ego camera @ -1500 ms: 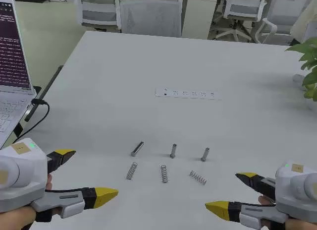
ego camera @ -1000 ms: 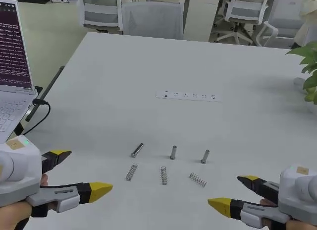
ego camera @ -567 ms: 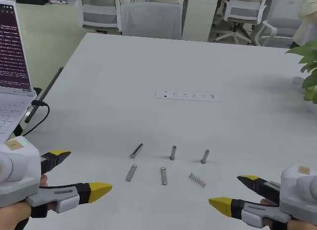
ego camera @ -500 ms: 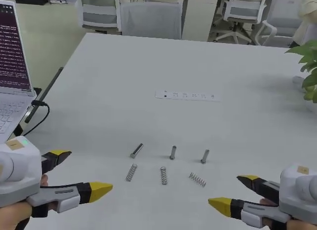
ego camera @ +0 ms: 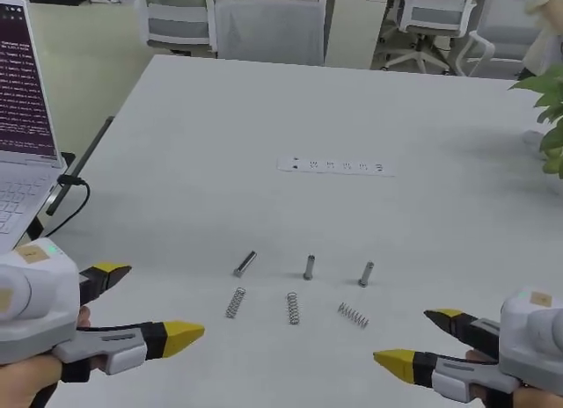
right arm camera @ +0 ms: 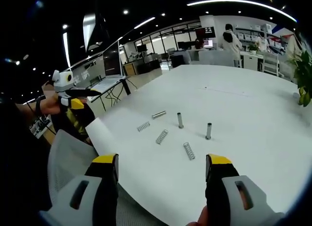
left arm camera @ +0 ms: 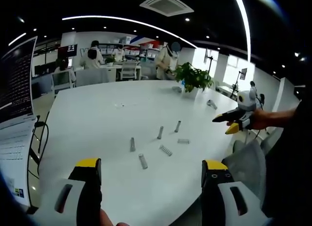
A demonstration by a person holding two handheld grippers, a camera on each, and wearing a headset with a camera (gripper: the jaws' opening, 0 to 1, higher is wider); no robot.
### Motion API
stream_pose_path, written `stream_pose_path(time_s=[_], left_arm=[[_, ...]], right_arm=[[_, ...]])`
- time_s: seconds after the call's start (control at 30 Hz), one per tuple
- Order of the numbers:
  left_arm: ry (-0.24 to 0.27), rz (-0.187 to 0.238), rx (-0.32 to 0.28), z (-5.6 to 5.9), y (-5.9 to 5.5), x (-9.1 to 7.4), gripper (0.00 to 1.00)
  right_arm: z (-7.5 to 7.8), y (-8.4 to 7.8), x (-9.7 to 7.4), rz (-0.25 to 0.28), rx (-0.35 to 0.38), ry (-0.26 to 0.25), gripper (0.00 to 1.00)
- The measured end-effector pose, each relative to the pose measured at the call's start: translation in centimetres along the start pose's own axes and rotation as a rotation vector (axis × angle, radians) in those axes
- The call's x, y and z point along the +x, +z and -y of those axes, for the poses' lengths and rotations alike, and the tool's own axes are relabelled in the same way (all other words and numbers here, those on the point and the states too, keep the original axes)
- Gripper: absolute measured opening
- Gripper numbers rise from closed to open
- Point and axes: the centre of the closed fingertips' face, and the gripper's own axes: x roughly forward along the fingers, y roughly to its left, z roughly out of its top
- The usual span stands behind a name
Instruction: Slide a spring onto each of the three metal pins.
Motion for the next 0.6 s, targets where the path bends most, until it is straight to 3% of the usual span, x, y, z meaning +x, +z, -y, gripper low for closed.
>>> stream_pose_path(time_s=[0.6], left_arm=[[-0.009,-0.009,0.001,-0.18,0.06,0.56,0.81]], right_arm=[[0.23,-0.30,0.07,-0.007,0.005,-0.003,0.71]])
